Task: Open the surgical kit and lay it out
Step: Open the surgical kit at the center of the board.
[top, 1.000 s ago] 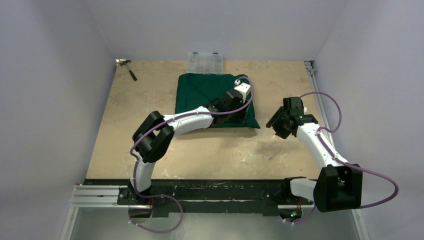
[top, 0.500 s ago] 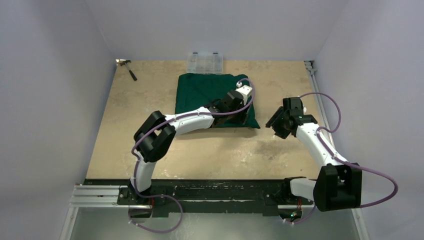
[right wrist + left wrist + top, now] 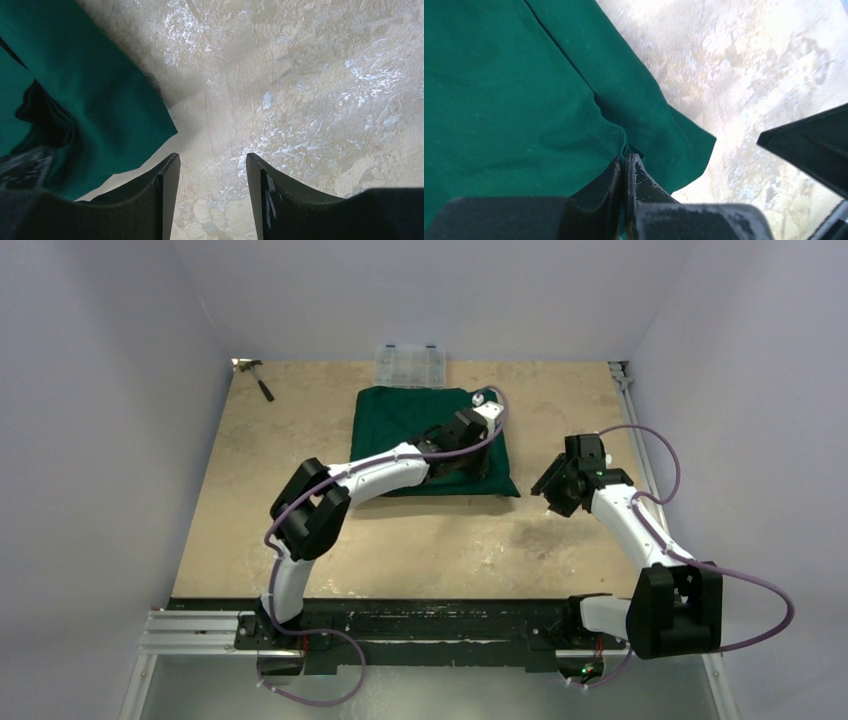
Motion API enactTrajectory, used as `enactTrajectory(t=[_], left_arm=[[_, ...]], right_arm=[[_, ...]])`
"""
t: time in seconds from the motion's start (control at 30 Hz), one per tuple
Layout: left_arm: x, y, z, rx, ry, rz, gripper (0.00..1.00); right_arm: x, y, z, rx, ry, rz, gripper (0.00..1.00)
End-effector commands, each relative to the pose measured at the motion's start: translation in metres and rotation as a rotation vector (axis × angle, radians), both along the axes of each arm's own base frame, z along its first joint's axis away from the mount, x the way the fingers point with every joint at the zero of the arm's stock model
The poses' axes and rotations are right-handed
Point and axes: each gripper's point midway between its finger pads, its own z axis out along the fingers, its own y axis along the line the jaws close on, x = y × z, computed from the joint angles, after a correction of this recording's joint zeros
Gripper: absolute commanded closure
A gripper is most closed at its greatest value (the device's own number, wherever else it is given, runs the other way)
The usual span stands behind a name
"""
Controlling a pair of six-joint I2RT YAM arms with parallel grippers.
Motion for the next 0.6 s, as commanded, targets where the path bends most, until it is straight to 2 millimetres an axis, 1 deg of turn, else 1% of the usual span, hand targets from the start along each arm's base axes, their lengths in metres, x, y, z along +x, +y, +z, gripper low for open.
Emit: enactTrajectory(t=[0.0, 0.03, 0.13, 0.2, 0.27, 0.33, 0.43, 0.47, 0.5, 0.57], left_arm=[[0.026, 0.007, 0.039, -0.134, 0.091, 0.019, 1.00], [0.030, 0.011, 0.045, -0.155, 0.117, 0.018, 1.00], [0.046, 0.035, 0.058, -0.204, 0.180, 0.037, 1.00], [0.059, 0.061, 0.067, -0.231, 0.204, 0.068, 1.00], [0.074, 0.094, 0.074, -0.245, 0.216, 0.110, 1.00], [0.091, 0.135, 0.080, -0.229, 0.203, 0.168, 1.00], [0.114, 0.203, 0.086, -0.186, 0.174, 0.271, 1.00], [0.120, 0.230, 0.086, -0.167, 0.170, 0.313, 1.00], [0.128, 0.263, 0.086, -0.150, 0.162, 0.370, 1.00], [0.134, 0.314, 0.084, -0.100, 0.150, 0.464, 1.00]], right_arm=[[0.009, 0.002, 0.009, 0.022, -0.033, -0.004, 0.46], [0.010, 0.003, 0.010, 0.022, -0.036, -0.003, 0.46], [0.013, 0.003, 0.013, 0.022, -0.042, 0.001, 0.46], [0.014, 0.003, 0.015, 0.018, -0.046, 0.002, 0.46], [0.016, 0.002, 0.017, 0.016, -0.054, 0.004, 0.47], [0.018, 0.003, 0.019, 0.017, -0.060, 0.007, 0.47], [0.021, 0.004, 0.022, 0.018, -0.068, 0.012, 0.47], [0.022, 0.004, 0.023, 0.018, -0.071, 0.016, 0.47], [0.023, 0.004, 0.023, 0.017, -0.071, 0.018, 0.47], [0.025, 0.005, 0.025, 0.019, -0.074, 0.023, 0.47]])
